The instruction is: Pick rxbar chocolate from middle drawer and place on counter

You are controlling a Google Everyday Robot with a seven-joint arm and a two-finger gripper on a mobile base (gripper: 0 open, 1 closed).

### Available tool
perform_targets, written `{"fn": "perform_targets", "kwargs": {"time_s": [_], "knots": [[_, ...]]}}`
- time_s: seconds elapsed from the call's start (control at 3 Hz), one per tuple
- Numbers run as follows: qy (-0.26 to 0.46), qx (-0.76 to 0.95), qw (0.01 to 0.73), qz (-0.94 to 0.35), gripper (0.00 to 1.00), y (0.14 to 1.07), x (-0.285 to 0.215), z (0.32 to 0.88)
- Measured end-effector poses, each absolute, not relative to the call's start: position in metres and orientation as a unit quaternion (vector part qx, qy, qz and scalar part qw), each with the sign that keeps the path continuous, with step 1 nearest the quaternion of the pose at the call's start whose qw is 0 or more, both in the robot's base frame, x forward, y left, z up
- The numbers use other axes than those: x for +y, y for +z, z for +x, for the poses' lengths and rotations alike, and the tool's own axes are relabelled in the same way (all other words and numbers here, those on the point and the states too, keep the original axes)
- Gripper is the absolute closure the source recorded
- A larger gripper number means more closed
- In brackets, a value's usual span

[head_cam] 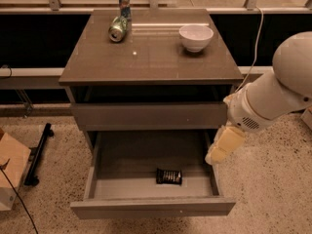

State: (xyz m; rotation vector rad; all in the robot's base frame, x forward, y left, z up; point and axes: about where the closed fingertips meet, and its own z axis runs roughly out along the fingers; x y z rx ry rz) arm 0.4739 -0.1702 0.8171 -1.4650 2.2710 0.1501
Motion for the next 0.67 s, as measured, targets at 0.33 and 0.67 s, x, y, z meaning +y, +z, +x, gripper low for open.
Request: {"fn": "perform_targets", "kwargs": {"time_s": [0.33, 0.67], "knots": [[0.07, 0.838, 0.199, -0.503, 0.0, 0.782, -0.167, 0.482], [0.085, 0.856, 0.175, -0.479, 0.0, 0.743, -0.165, 0.489]]}}
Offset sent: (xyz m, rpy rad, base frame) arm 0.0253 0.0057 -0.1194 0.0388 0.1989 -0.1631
